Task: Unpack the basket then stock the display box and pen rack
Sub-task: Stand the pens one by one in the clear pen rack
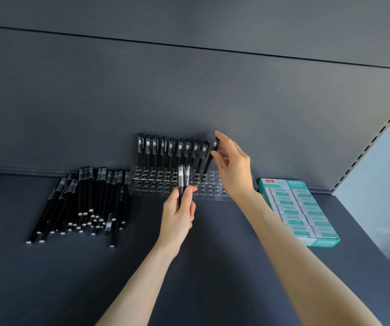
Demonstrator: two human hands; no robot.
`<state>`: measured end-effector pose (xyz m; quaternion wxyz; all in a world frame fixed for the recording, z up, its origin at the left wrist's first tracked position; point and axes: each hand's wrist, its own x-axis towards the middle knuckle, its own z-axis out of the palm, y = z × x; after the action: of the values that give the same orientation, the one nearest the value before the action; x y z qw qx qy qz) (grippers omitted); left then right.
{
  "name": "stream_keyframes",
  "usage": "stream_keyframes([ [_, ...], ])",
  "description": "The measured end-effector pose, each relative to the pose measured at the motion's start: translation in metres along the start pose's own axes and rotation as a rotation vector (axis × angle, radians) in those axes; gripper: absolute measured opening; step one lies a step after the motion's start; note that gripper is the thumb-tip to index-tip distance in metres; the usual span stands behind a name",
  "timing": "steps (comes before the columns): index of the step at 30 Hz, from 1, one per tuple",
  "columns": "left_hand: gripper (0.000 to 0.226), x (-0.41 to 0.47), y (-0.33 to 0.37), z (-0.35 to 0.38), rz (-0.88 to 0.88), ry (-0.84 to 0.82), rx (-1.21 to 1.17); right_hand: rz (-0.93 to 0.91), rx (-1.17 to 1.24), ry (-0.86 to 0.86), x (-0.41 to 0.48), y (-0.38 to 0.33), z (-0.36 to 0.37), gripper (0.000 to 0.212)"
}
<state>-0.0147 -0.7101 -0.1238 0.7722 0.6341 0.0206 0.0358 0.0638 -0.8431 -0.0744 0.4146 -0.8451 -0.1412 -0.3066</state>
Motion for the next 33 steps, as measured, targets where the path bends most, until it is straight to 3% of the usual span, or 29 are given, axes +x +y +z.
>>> stream_keyframes([
  [9, 0.019, -0.001, 0.002, 0.001, -0.018, 0.003, -0.01, 0.051, -0.108, -0.082, 0.0, -0.004, -0.002, 0.027],
  [14, 0.018, -0.003, 0.004, 0.0, -0.019, -0.03, -0.013, 0.042, -0.169, 0.019, -0.01, -0.014, -0.009, 0.028],
  [17, 0.018, -0.004, 0.005, 0.0, -0.012, -0.126, 0.0, 0.191, 0.086, 0.04, -0.026, -0.023, -0.018, 0.019],
  [21, 0.024, -0.007, 0.004, 0.003, -0.028, -0.246, 0.012, 0.341, 0.44, -0.214, -0.045, -0.031, -0.026, 0.019],
  [27, 0.016, -0.008, 0.005, 0.003, -0.048, -0.263, -0.028, 0.388, 0.598, -0.116, -0.047, -0.031, -0.039, 0.025],
  [33, 0.02, -0.007, 0.004, 0.002, -0.06, -0.274, -0.086, 0.372, 0.64, -0.234, -0.047, -0.03, -0.044, 0.041],
])
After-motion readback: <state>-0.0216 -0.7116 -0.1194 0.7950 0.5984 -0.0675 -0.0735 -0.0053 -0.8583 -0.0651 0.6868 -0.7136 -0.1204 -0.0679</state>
